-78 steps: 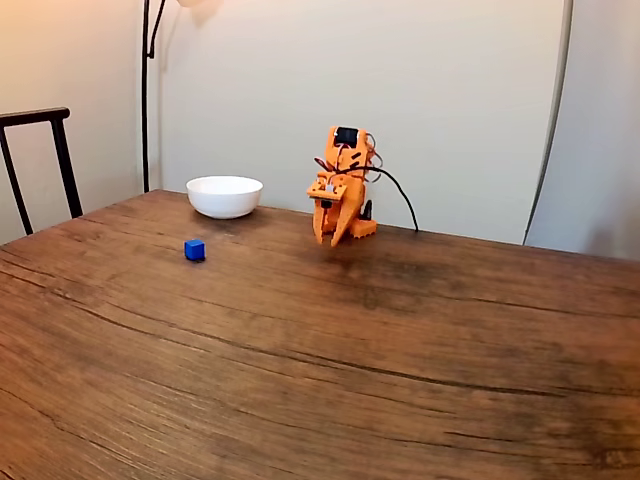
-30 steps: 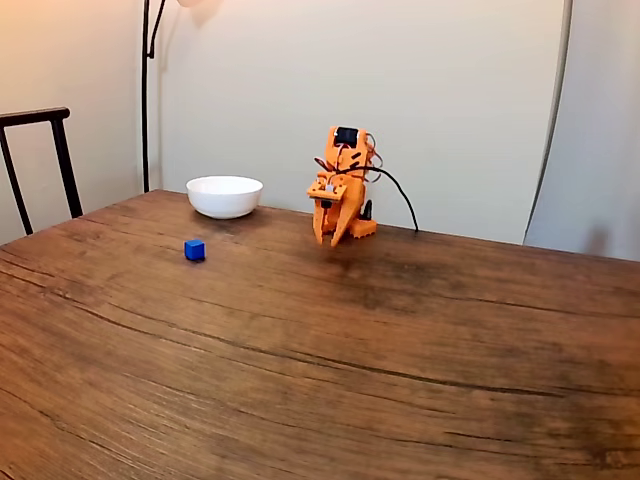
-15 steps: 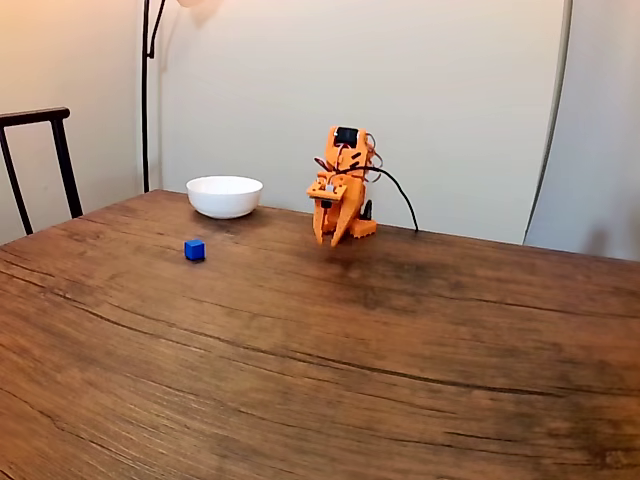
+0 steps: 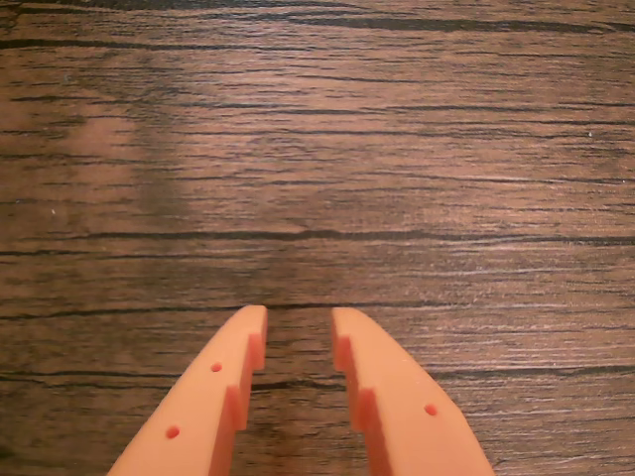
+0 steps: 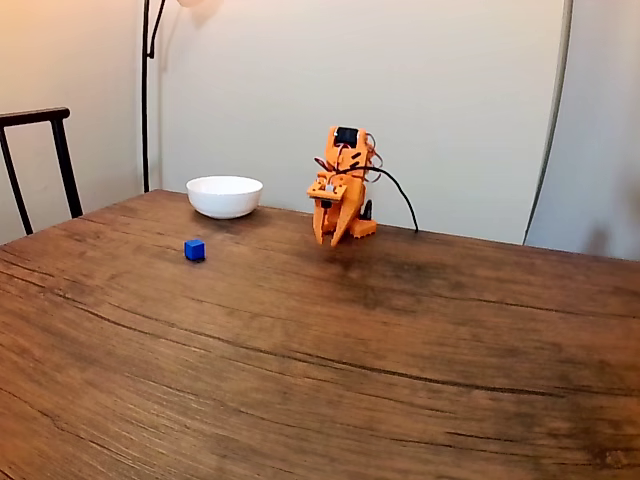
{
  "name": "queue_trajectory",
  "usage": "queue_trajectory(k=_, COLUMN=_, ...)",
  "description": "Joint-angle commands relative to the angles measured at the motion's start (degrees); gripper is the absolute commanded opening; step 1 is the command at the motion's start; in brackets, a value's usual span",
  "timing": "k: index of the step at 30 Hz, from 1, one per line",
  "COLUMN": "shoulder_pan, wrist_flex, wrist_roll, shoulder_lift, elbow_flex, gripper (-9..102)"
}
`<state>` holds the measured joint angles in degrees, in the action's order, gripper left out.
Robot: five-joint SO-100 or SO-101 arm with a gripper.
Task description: Grasp the cube and drop it in the bowl
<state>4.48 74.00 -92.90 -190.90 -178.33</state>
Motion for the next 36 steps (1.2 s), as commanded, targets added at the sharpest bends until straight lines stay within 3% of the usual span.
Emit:
queue_trajectory(k=1, shoulder_pan=0.5, wrist_flex=3.3, wrist_roll=0.6, shoulder_lift=0.6, elbow_flex=0.1, gripper=8)
queue_trajectory(k=12, shoulder_pan=4.5, wrist_flex=1.5, wrist_roll=1.7, shoulder_lift=0.6, elbow_flex=0.4, gripper=7)
queue_trajectory(k=19, shoulder_pan=5.5, wrist_flex=-1.1, wrist_roll=12.8, shoulder_lift=0.6, elbow_flex=0.2, gripper=7)
queue_trajectory(k=27, shoulder_pan=13.0, wrist_flex=-1.0, wrist_roll=6.7, shoulder_lift=0.6, elbow_flex=0.5, gripper=7)
queue_trajectory(k=36, shoulder_pan=18.1, wrist_flex=-0.7, wrist_roll=6.6, shoulder_lift=0.6, elbow_flex=1.0, gripper=7)
